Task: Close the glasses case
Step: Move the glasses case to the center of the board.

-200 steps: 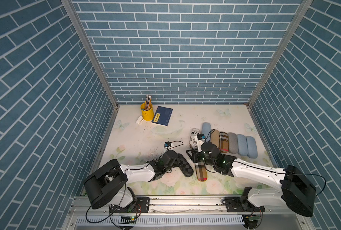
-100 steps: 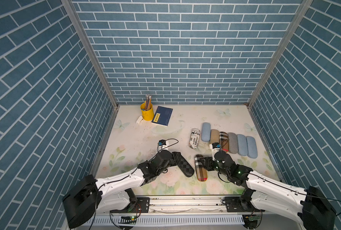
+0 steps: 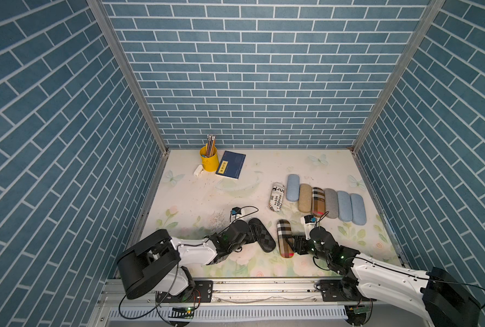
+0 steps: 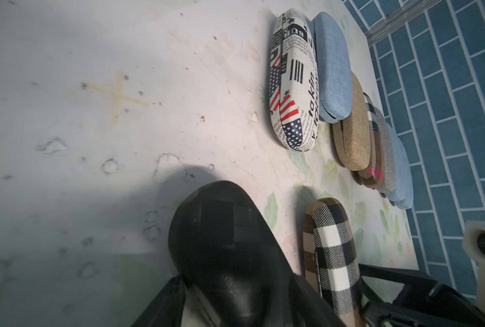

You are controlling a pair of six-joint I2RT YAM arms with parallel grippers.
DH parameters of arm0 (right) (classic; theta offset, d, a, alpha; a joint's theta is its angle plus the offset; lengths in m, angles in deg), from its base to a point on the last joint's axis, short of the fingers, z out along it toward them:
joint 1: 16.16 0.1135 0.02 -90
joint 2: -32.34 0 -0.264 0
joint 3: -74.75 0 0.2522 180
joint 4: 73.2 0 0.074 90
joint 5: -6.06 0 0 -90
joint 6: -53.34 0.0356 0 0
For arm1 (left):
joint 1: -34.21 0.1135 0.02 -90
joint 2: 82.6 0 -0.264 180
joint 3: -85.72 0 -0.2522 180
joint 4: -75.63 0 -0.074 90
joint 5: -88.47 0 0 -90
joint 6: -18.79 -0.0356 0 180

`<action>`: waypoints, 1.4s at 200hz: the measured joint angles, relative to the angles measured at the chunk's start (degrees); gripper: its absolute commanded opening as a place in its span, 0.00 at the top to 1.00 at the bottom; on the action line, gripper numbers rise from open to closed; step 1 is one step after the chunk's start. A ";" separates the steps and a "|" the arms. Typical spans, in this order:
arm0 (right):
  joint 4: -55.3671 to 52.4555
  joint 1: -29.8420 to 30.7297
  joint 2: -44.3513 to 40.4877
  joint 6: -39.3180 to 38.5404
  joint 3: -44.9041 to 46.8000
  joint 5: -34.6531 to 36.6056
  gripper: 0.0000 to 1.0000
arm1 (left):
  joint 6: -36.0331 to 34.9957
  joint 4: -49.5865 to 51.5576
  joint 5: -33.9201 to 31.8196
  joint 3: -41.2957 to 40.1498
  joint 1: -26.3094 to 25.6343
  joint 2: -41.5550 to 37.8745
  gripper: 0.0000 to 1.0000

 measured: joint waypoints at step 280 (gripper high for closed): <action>-1.16 -12.11 11.23 -6.51 -9.49 -4.17 0.35 | 8.55 -3.39 -7.65 14.03 -4.55 14.86 0.45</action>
